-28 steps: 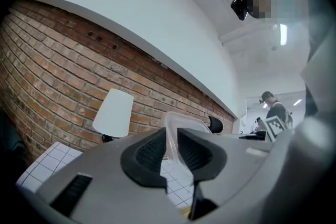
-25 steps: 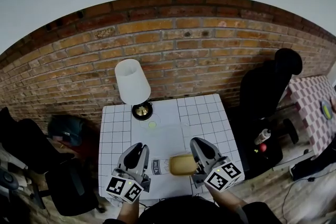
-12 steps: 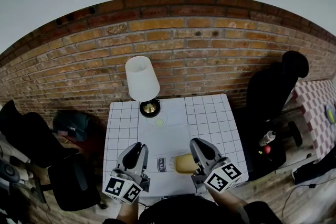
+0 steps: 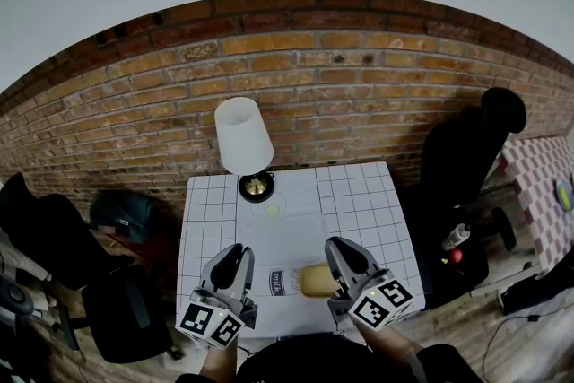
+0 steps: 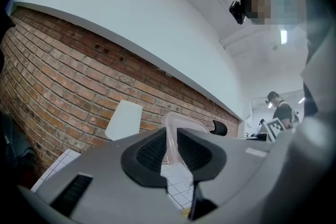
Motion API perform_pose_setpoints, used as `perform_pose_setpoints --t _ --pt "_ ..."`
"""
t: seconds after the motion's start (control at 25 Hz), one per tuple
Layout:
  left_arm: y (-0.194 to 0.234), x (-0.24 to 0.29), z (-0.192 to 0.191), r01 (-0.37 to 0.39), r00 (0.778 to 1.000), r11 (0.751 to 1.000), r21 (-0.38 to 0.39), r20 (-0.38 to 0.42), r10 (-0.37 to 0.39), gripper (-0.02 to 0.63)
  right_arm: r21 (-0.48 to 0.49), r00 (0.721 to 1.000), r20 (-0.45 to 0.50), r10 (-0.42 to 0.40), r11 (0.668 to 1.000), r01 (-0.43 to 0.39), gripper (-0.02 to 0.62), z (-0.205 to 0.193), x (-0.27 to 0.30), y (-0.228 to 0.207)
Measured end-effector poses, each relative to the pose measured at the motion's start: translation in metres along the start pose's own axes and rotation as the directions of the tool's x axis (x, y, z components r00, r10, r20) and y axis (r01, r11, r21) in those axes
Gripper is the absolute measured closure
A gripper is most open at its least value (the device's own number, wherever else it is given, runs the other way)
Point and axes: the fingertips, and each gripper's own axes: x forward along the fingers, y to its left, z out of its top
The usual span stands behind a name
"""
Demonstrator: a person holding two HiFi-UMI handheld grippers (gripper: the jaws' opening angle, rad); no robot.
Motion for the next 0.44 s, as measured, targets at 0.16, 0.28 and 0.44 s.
perform_pose_setpoints --t 0.16,0.28,0.44 --pt "0.0001 0.0019 -0.0001 0.003 1.0 1.0 0.001 0.0 -0.003 0.535 0.002 1.0 0.001 -0.003 1.0 0.003 0.578 0.0002 0.0002 -0.0014" --pt "0.0003 0.0027 -0.0011 0.004 1.0 1.0 -0.003 0.001 -0.004 0.537 0.001 1.0 0.004 -0.006 1.0 0.006 0.578 0.0008 0.0002 -0.0022" --pt "0.0001 0.0025 -0.0031 0.005 1.0 1.0 -0.007 0.001 -0.005 0.535 -0.002 1.0 0.004 -0.008 1.0 0.008 0.578 0.0005 -0.0002 -0.0031"
